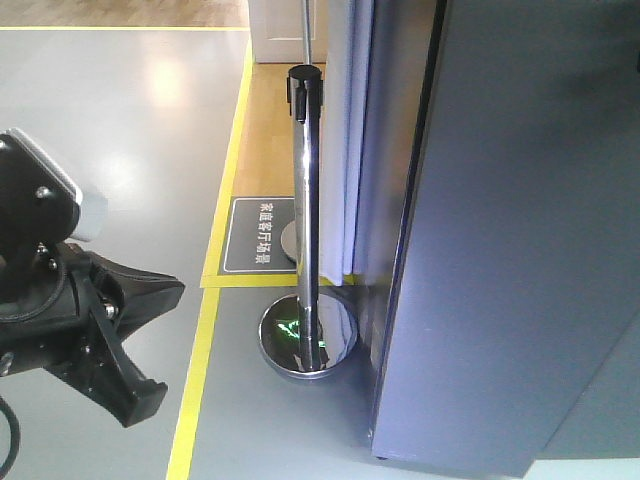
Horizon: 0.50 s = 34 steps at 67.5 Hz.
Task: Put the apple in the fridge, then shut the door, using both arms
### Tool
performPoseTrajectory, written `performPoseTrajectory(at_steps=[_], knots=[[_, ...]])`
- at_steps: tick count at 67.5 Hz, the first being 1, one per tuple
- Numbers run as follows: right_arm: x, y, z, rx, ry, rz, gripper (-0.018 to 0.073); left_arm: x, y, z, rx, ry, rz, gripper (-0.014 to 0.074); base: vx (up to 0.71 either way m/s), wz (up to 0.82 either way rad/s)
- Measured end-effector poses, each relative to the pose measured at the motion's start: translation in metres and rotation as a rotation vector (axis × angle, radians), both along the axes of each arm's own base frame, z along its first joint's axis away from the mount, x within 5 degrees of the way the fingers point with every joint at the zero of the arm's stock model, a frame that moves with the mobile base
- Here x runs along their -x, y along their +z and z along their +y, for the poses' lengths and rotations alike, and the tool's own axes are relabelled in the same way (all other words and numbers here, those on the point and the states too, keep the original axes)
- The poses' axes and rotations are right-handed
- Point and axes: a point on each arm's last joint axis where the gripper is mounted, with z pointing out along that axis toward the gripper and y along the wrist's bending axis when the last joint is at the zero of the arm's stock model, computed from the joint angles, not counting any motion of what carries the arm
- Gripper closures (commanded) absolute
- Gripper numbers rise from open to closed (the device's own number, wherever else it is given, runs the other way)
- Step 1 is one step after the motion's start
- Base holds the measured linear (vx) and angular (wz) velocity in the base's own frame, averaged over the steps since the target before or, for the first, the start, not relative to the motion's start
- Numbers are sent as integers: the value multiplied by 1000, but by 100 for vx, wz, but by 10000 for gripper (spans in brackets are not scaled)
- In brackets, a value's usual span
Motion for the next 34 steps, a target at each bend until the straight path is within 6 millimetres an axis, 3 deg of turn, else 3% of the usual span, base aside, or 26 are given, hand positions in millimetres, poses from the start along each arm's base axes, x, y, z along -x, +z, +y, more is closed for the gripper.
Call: performPoseTrajectory(at_steps=[9, 17, 34], knots=[[-28, -23, -7, -27, 5, 34, 561, 0, 0, 0, 0, 0, 0, 602, 0, 0], [-37, -42, -10, -37, 4, 76, 561, 0, 0, 0, 0, 0, 0, 602, 0, 0], [-31, -30, -10, -106, -32, 37, 561, 0, 0, 0, 0, 0, 0, 602, 0, 0]])
